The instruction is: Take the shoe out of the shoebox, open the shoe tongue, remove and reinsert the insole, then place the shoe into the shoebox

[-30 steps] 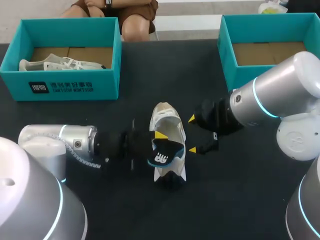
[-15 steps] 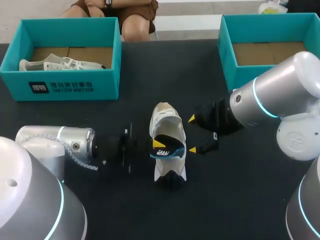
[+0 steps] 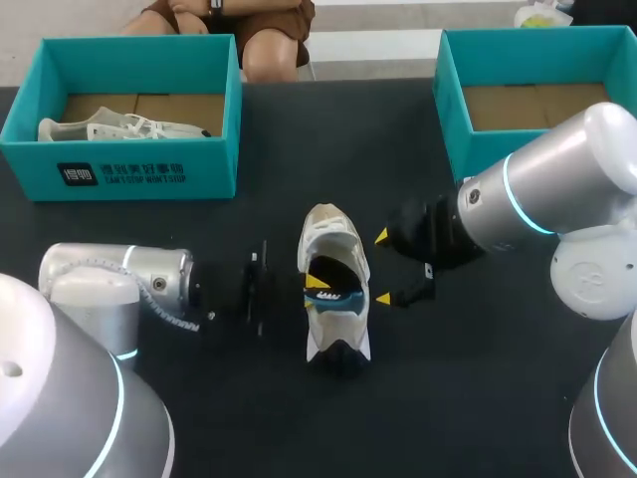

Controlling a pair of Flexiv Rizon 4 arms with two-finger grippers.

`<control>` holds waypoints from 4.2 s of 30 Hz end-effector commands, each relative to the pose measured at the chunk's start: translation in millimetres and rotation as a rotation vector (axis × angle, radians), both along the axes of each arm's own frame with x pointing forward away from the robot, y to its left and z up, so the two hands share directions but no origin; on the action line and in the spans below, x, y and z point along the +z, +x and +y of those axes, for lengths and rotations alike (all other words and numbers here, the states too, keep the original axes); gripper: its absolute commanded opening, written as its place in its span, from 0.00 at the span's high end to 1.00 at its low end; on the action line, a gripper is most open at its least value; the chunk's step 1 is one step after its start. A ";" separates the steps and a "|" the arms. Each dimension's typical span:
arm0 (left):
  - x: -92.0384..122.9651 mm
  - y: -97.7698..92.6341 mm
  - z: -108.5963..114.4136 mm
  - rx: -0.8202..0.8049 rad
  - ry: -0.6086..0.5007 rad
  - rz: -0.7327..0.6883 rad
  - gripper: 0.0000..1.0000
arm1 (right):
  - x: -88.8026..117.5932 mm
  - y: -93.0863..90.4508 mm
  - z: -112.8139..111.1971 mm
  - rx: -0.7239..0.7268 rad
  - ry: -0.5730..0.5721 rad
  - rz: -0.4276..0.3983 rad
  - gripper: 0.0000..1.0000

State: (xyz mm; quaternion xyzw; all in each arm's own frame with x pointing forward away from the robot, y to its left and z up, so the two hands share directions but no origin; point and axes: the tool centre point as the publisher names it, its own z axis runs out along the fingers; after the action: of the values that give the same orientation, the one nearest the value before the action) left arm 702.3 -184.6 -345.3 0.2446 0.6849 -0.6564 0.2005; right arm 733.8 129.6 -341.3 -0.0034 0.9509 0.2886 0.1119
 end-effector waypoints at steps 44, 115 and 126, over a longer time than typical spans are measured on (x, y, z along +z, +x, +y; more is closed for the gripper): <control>4.2 -0.4 -5.5 -0.032 0.056 -0.131 0.72 | -0.8 -1.0 0.5 -0.002 0.000 -0.001 0.00; 16.9 -20.1 -16.7 -0.106 0.008 -0.208 1.00 | -0.8 -1.0 0.5 -0.002 0.000 -0.001 0.00; 17.4 -13.9 -6.9 -0.097 0.028 -0.189 1.00 | -0.8 -1.0 0.5 -0.002 0.000 -0.001 0.00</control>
State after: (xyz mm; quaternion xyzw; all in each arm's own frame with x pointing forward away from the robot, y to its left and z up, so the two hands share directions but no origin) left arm 690.6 -197.2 -333.0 0.3395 0.6581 -0.6317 0.2291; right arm 733.9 129.7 -341.4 -0.0034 0.9508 0.2887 0.1119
